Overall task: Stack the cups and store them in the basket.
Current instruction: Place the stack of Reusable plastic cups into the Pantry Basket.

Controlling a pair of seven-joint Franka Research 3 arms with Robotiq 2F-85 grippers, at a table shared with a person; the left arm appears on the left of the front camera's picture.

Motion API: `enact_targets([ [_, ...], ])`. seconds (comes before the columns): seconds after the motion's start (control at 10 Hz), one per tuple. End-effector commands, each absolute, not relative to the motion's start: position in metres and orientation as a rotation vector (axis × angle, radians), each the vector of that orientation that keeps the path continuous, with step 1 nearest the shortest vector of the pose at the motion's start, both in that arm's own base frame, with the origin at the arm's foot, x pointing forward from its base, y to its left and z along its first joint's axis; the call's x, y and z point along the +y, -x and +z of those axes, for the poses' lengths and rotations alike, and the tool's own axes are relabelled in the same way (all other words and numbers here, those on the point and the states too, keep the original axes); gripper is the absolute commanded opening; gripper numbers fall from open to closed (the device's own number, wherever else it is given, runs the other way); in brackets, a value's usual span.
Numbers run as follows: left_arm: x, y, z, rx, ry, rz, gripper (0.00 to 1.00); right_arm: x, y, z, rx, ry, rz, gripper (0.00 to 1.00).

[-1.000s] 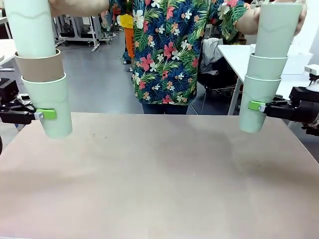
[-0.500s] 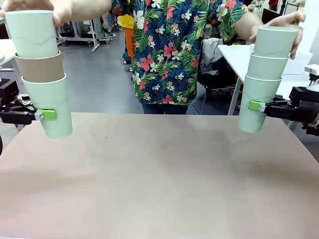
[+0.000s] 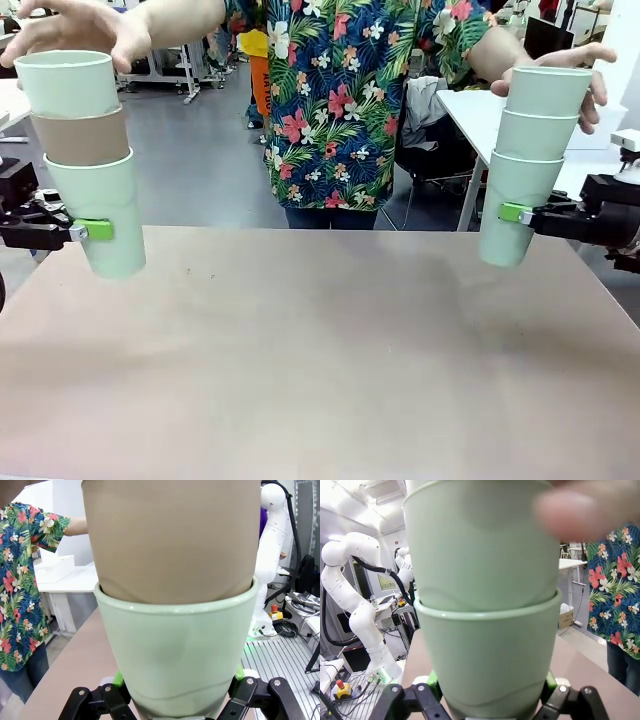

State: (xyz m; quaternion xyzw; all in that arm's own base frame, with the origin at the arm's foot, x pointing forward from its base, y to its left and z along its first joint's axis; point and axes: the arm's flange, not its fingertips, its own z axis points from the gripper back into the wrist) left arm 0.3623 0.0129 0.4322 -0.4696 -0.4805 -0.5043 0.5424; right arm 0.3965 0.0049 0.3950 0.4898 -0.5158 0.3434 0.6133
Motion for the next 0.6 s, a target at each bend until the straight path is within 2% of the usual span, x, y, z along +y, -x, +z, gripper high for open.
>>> enact_targets([
  [0.0,0.0127,-0.3610,0.4361,-1.152,1.116,-1.204,0.85,0.0049,-0.3963,0.3982,-1.198,-1.128,0.794,0.86],
  [0.5,0.0127,-0.3610,0.4361,-1.152,1.116,-1.204,0.85,0.0049,-0.3963,0.3982,-1.198,-1.128,0.794,0.86],
])
